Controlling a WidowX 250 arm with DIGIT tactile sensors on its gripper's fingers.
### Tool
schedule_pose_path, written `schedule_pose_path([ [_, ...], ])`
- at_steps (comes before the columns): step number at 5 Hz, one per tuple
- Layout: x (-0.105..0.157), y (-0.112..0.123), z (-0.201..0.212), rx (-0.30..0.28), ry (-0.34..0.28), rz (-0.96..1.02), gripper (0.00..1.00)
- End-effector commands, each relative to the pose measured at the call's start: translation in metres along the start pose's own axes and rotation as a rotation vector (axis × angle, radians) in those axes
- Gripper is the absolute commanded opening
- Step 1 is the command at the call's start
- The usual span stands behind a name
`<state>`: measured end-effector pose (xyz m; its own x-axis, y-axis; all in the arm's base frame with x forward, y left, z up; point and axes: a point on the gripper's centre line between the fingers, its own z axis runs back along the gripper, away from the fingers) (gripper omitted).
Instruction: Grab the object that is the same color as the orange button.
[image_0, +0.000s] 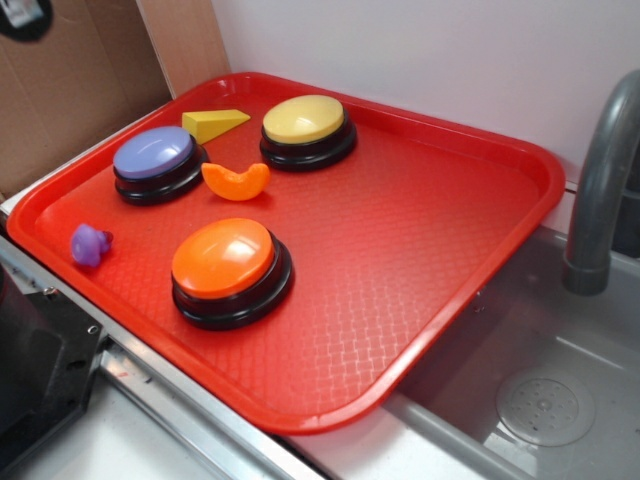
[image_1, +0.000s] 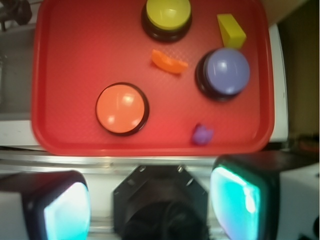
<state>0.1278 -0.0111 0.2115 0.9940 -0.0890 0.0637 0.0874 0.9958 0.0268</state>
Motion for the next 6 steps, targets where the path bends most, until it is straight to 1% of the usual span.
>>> schedule_pose_path([
  [1, 0.041, 0.022, -0.054, 0.031, -0.051, -0.323, 1.0],
  [2, 0.057, 0.03, -0.079, -0.01, -0.084, -0.454, 1.0],
  [3, 0.068, 0.036, -0.103, -0.094, -0.111, -0.55, 1.0],
  [4, 0.077, 0.042, -0.123, -0.12, -0.111, -0.633, 1.0],
  [5, 0.085, 0.043, -0.139, -0.192, -0.17, -0.74, 1.0],
  [6, 0.091, 0.043, -0.152, -0.225, -0.214, -0.839, 1.0],
])
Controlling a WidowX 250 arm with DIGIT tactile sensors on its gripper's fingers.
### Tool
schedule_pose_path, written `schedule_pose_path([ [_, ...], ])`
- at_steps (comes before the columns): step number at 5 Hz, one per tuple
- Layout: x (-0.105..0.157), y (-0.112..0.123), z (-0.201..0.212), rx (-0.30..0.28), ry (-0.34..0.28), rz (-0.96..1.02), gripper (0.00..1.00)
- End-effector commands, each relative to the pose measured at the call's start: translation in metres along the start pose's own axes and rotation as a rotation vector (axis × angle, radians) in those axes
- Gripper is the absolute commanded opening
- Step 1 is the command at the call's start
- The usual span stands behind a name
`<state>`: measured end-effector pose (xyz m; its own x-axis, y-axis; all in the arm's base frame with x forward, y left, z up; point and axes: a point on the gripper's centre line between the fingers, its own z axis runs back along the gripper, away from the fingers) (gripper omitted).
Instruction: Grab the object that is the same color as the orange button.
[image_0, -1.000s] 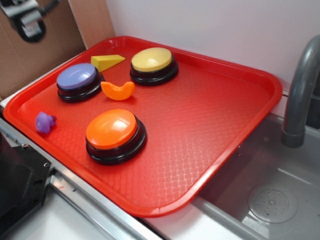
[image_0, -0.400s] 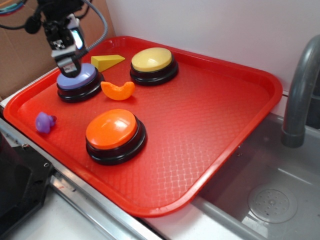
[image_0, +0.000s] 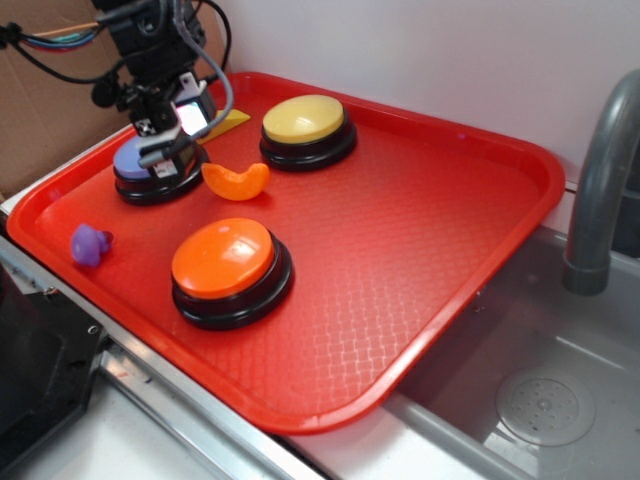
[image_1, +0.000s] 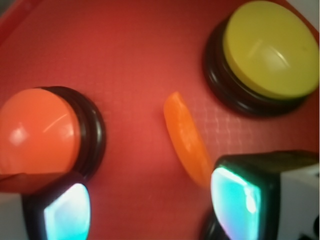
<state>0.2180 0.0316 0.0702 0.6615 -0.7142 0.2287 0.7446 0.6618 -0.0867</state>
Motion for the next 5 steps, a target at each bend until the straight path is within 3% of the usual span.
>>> schedule_pose_path([
  [1, 0.011, 0.012, -0.015, 0.007, -0.061, -0.108, 1.0],
  [4, -0.002, 0.021, -0.034, -0.001, -0.063, -0.097, 1.0],
  [5, -0.001, 0.021, -0.039, 0.006, -0.043, -0.105, 0.55],
])
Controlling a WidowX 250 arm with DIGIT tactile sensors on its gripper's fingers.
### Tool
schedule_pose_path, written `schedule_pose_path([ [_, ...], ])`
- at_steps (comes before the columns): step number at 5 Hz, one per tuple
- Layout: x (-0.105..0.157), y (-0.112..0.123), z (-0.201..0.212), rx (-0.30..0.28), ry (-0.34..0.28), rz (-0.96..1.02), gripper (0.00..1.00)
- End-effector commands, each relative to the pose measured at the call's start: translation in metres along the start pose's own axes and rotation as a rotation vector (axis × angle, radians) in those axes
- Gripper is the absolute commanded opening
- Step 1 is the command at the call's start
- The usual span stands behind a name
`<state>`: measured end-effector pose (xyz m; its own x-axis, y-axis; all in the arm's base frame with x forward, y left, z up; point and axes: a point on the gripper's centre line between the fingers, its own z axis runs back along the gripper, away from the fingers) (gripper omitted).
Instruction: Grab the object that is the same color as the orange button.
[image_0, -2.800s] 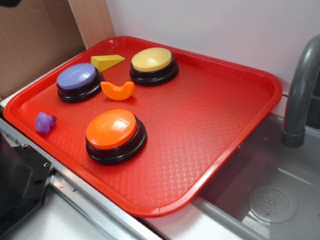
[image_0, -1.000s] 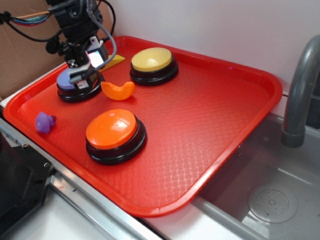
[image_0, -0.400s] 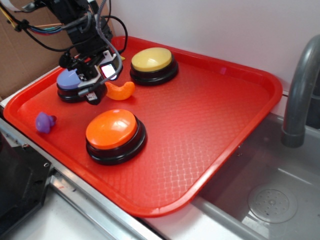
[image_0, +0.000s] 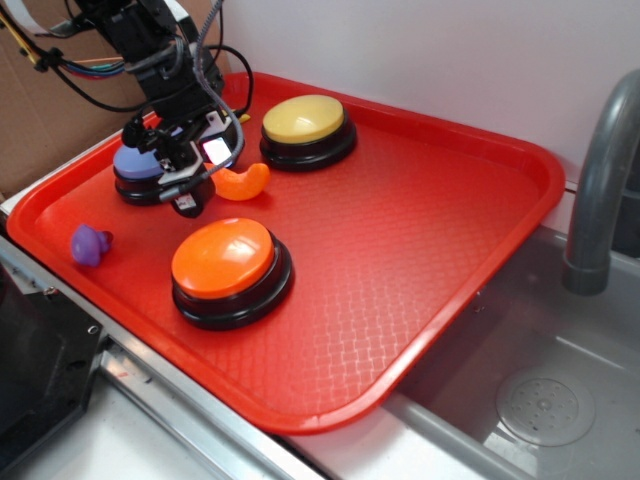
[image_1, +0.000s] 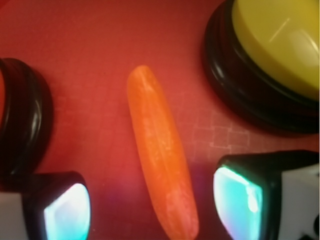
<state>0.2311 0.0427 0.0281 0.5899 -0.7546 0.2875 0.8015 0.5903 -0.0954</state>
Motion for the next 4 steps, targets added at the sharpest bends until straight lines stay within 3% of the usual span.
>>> schedule_pose_path([
  [1, 0.006, 0.0, 0.001, 0.022, -0.022, -0.027, 0.0],
  [3, 0.004, 0.0, 0.002, 0.003, -0.044, -0.017, 0.0],
  [4, 0.014, -0.005, 0.018, -0.012, 0.018, 0.082, 0.0],
])
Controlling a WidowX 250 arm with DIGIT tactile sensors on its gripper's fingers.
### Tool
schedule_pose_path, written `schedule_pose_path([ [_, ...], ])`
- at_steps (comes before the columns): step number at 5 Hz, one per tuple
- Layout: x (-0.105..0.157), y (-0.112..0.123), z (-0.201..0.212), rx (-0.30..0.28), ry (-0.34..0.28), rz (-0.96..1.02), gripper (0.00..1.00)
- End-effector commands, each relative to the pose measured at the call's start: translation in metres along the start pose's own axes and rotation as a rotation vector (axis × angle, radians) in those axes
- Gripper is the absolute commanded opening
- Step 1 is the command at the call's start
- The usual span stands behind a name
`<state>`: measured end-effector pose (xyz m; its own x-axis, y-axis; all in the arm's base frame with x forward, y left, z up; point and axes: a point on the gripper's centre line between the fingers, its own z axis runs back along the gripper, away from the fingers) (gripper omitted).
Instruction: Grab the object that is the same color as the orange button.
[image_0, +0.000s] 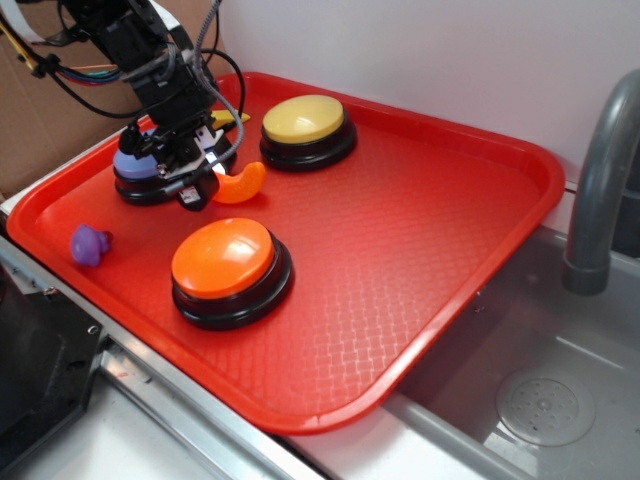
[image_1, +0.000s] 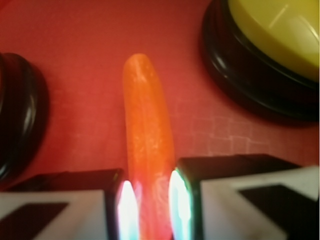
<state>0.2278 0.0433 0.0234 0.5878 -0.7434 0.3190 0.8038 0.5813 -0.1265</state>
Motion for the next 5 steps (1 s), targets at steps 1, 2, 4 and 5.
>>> schedule_pose_path([
  [1, 0.032, -0.013, 0.049, 0.063, 0.112, 0.22, 0.0],
  [2, 0.052, -0.023, 0.075, 0.177, 0.209, 0.431, 0.0],
  [4, 0.106, -0.037, 0.105, 0.277, 0.255, 0.681, 0.0],
  [5, 0.122, -0.038, 0.1, 0.323, 0.303, 0.74, 0.0],
])
